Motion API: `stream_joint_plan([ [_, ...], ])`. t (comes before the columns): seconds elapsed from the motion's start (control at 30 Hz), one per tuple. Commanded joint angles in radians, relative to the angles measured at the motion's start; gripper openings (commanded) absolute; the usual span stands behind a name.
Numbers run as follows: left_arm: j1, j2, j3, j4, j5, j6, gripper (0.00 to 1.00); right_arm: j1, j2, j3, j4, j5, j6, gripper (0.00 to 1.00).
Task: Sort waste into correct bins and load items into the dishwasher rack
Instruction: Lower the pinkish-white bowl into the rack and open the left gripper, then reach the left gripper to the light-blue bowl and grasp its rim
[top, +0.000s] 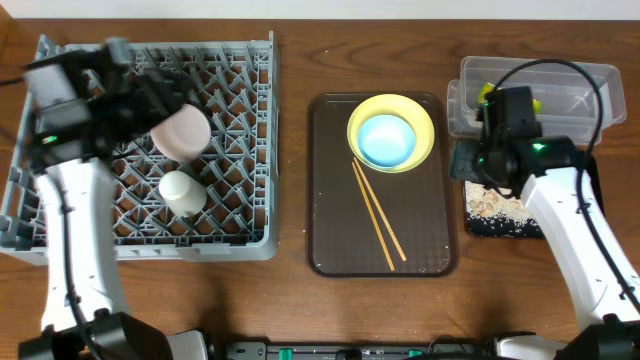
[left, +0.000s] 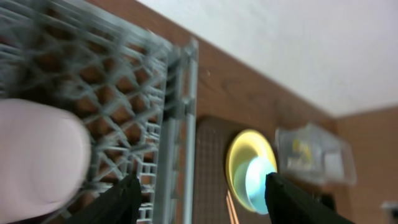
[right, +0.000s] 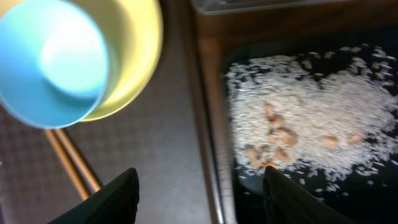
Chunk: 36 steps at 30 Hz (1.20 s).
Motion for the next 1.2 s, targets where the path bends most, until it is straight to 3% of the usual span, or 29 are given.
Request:
stream_joint_plan([
  [0.0, -0.141, 0.031, 0.002, -0.004, -0.158, 0.058, 0.66, -0.045, -0.012, 0.015, -0.005, 0.010, 0.010, 0.62],
  [0.23, -0.469, 0.103, 0.002, 0.032, -0.438, 0.154, 0.67, -0.100, -0.012, 0.015, -0.037, 0.018, 0.030, 0.60],
  [0.47, -0.707, 0.162, 0.016, 0.127, -0.568, 0.164, 0.67, -0.183, -0.012, 0.015, -0.070, 0.017, 0.059, 0.62],
  [0.7, -0.841, 0.254, 0.030, 0.338, -0.704, 0.187, 0.68, -0.195, -0.012, 0.015, -0.091, 0.018, 0.047, 0.68],
  [1.17, -0.967, 0.470, 0.030, 0.608, -0.705, 0.187, 0.70, -0.195, -0.012, 0.015, -0.109, 0.018, 0.047, 0.71],
])
